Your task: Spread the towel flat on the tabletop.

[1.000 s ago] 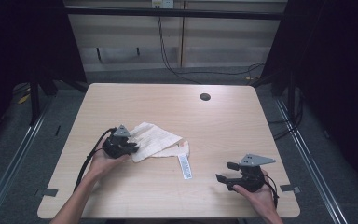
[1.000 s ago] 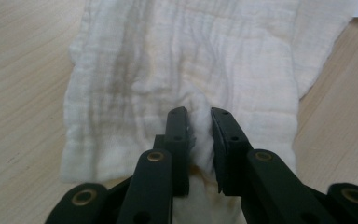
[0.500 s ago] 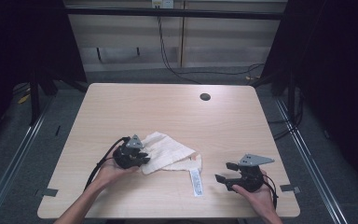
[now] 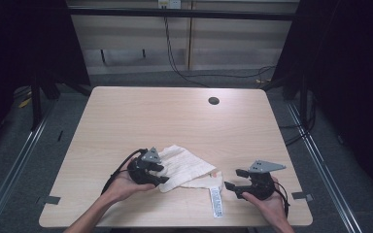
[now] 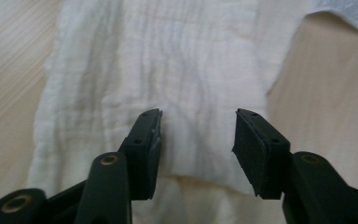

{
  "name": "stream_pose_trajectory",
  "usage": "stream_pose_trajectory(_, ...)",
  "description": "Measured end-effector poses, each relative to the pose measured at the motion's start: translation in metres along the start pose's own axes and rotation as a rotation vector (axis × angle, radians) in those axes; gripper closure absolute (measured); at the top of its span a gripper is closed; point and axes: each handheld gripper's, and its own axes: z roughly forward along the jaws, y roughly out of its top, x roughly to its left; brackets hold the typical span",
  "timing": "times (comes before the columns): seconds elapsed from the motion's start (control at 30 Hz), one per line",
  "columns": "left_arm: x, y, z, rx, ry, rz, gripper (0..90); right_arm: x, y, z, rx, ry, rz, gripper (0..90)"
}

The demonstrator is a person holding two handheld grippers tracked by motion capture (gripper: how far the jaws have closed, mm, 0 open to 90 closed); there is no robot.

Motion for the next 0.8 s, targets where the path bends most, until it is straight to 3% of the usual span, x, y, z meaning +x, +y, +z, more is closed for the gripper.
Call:
stream_pose_trajectory(0.17,-0.021,-0.002,-0.017,-0.010,-0.043,0.088,56.4,0.000,0.000,-0.002,-0.009,0.001,0.009,30.4)
stream_pose_trajectory(0.27,-0.025,-0.007,-0.009,-0.033,-0.073,0.103,61.9,0.001,0.001,-0.001,-0.010,0.002,0.007,30.4)
stream_pose_trajectory(0.33,-0.023,-0.010,0.002,0.021,-0.080,0.120,62.8,0.000,0.001,0.000,-0.006,0.002,0.006,30.3)
stream_pose_trajectory(0.43,-0.015,-0.014,0.010,0.010,-0.089,0.081,59.2,0.000,0.001,0.000,-0.003,0.006,0.005,30.2)
stream_pose_trajectory(0.67,-0.018,-0.020,0.015,0.033,-0.096,0.133,63.2,0.000,0.000,0.000,0.001,0.013,0.008,30.2)
stream_pose_trajectory(0.8,-0.025,-0.024,0.017,0.024,-0.086,0.136,63.3,0.000,0.000,0.000,-0.001,0.010,0.006,30.3)
